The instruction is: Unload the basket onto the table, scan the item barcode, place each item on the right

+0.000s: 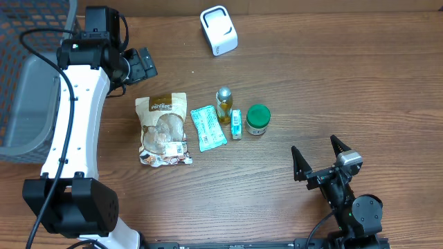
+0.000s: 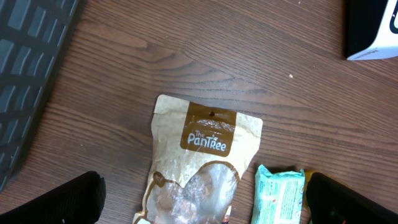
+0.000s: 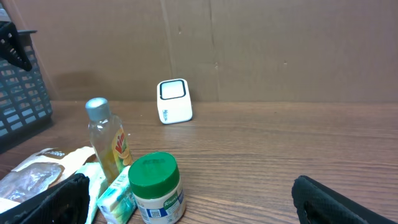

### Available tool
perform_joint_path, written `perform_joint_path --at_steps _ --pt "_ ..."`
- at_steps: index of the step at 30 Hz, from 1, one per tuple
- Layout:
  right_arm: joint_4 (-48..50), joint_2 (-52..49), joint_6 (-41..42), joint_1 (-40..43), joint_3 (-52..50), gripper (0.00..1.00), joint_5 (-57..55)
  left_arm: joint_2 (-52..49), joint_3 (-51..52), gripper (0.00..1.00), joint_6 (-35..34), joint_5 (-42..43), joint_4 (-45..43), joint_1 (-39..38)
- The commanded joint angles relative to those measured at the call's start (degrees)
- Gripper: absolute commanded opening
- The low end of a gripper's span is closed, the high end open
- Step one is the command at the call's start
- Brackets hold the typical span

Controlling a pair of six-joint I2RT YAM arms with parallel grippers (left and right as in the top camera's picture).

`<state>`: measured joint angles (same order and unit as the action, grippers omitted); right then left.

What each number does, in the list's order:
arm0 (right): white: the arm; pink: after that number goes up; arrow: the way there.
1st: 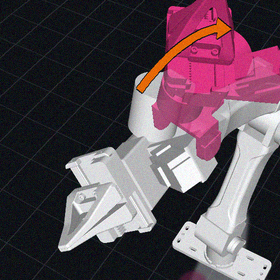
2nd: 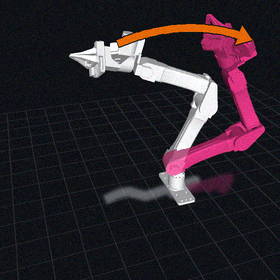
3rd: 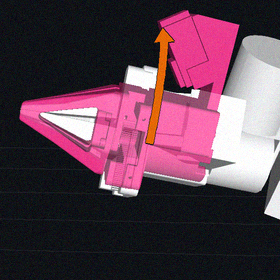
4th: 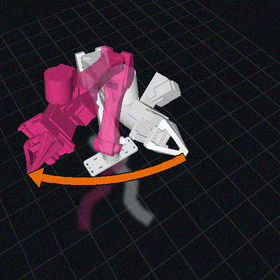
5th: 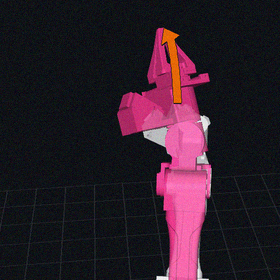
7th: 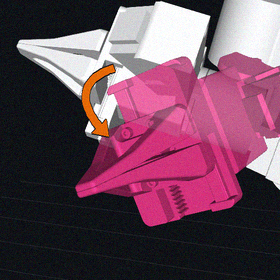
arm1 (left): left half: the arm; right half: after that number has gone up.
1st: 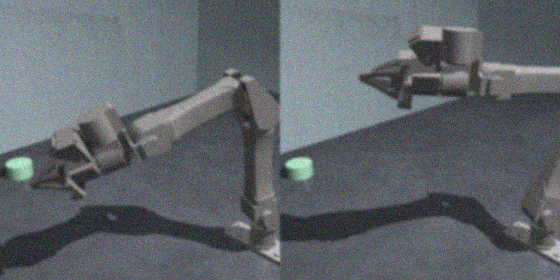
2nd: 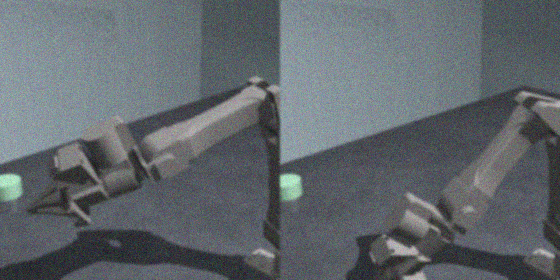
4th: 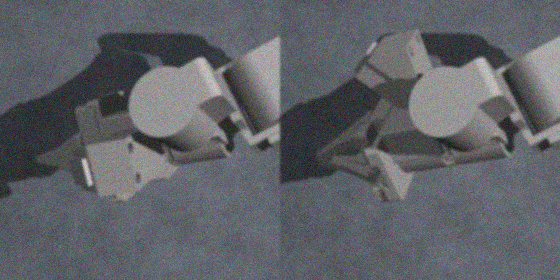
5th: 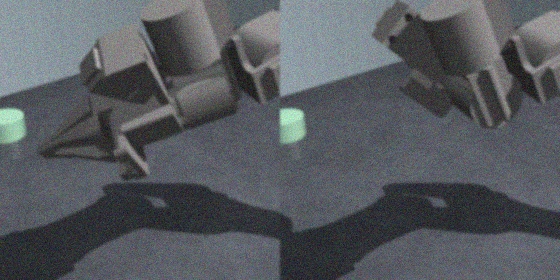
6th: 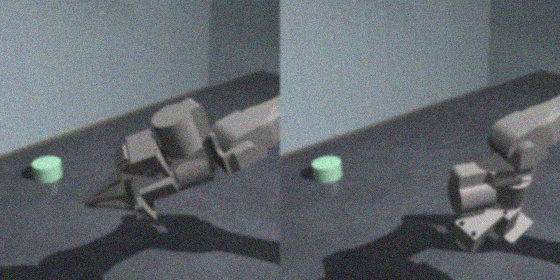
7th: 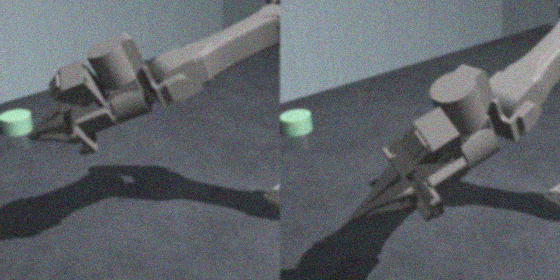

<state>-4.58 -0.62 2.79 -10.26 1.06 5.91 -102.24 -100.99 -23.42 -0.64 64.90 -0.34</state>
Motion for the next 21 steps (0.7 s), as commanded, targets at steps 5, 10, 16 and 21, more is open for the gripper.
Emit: perform_joint_path --at_steps 5,10,16,21 --pt "0.2 0.46 -0.28 -0.28 -0.59 1.0 -0.46 0.63 -1.05 1.0 0.74 0.07 -0.02 0.0" --pt "0.2 0.46 -0.28 -0.28 -0.59 1.0 -0.46 0.63 -1.05 1.0 0.72 0.07 -0.02 0.0" --pt "0.2 0.46 -0.28 -0.28 -0.59 1.0 -0.46 0.63 -1.05 1.0 0.74 0.07 -0.02 0.0" --pt "0.2 0.46 0.55 -0.28 -0.59 1.0 -0.37 0.63 -1.05 1.0 0.72 0.07 -0.02 0.0"
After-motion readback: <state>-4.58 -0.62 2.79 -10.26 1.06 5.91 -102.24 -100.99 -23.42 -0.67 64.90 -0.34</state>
